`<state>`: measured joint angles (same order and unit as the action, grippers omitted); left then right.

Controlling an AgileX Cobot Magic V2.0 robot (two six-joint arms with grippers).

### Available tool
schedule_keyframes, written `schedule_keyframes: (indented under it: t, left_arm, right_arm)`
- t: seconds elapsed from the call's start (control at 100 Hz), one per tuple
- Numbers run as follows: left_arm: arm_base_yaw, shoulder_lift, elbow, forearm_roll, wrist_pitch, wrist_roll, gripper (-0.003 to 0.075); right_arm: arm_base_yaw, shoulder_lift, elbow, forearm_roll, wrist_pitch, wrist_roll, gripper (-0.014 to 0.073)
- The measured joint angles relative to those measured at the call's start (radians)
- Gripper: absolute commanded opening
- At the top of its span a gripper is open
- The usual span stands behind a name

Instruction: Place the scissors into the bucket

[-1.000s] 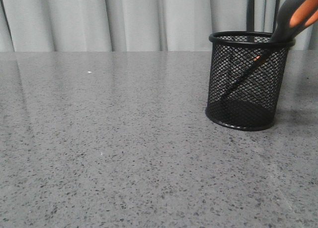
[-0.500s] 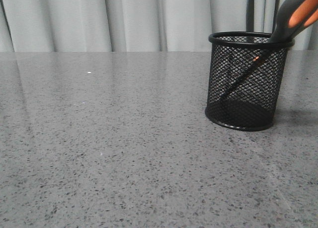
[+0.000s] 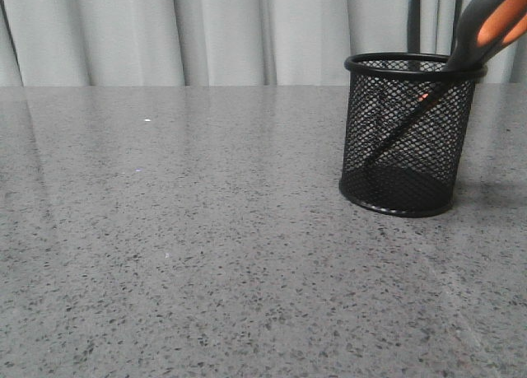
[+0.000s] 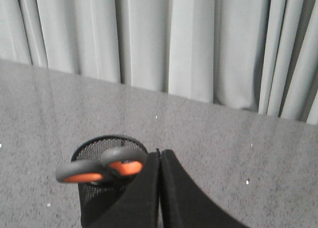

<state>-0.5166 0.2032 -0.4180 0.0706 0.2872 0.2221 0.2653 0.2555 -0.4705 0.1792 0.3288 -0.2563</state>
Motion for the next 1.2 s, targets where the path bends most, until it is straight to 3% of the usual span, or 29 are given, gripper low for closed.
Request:
schedule_keyframes:
  t: [0.25, 0.44, 0.66, 1.01, 1.2]
  left_arm:
    - [0.0, 0.0, 0.019, -0.175, -0.023, 0.0, -0.002]
    - [0.0, 0.0, 0.019, -0.211, -0.023, 0.0, -0.002]
    - [0.0, 0.0, 0.019, -0.206, -0.025, 0.0, -0.002]
    - [0.005, 0.0, 0.083, -0.007, -0.062, 0.0, -0.002]
    - [0.096, 0.0, 0.191, -0.04, -0.1, 0.0, -0.002]
  right_arm:
    - [0.0, -0.001, 0.0, 0.0, -0.006, 0.0, -0.005]
    - [0.0, -0.001, 0.0, 0.0, -0.006, 0.0, -0.005]
    - [0.0, -0.002, 0.0, 0.0, -0.007, 0.0, -0.005]
    - [0.0, -0.002, 0.0, 0.0, -0.007, 0.0, -0.005]
    - [0.0, -0.002, 0.0, 0.0, -0.007, 0.0, -0.005]
